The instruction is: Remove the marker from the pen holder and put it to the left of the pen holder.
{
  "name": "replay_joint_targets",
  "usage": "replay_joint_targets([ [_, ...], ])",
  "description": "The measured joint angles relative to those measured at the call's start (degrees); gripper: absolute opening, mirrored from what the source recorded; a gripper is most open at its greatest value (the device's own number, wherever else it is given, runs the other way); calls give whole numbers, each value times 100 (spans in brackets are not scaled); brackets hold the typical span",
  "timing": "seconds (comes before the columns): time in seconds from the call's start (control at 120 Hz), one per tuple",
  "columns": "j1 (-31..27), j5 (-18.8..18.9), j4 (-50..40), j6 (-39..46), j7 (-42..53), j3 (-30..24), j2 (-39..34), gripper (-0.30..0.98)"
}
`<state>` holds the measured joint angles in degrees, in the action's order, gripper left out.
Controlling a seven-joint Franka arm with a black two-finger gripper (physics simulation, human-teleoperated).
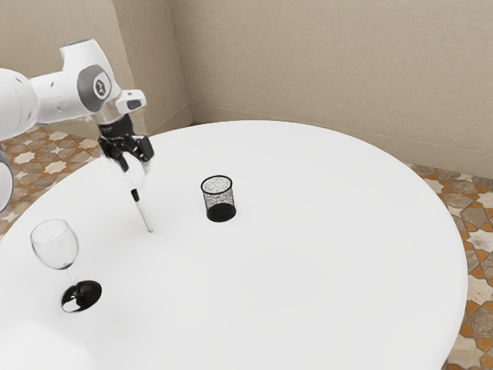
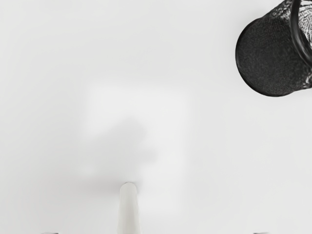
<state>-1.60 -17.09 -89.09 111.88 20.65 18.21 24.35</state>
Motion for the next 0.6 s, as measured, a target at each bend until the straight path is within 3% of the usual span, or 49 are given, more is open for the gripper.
replay_joint_targets([
  [0.1,13,368,147,-218,18,-438,-873,58],
  [0.183,-43,1267,258,-639,-31,-1683,-1945,62],
  [0.267,222,1977,644,-1233,-184,-2880,-2345,64],
  [0.358,1869,2382,890,-1698,-340,-2915,-2417,66],
  [0.483,4214,2623,1035,-2105,-513,-2830,-2337,67],
  [0.6,5758,2717,1032,-2319,-640,-2832,-2322,68],
])
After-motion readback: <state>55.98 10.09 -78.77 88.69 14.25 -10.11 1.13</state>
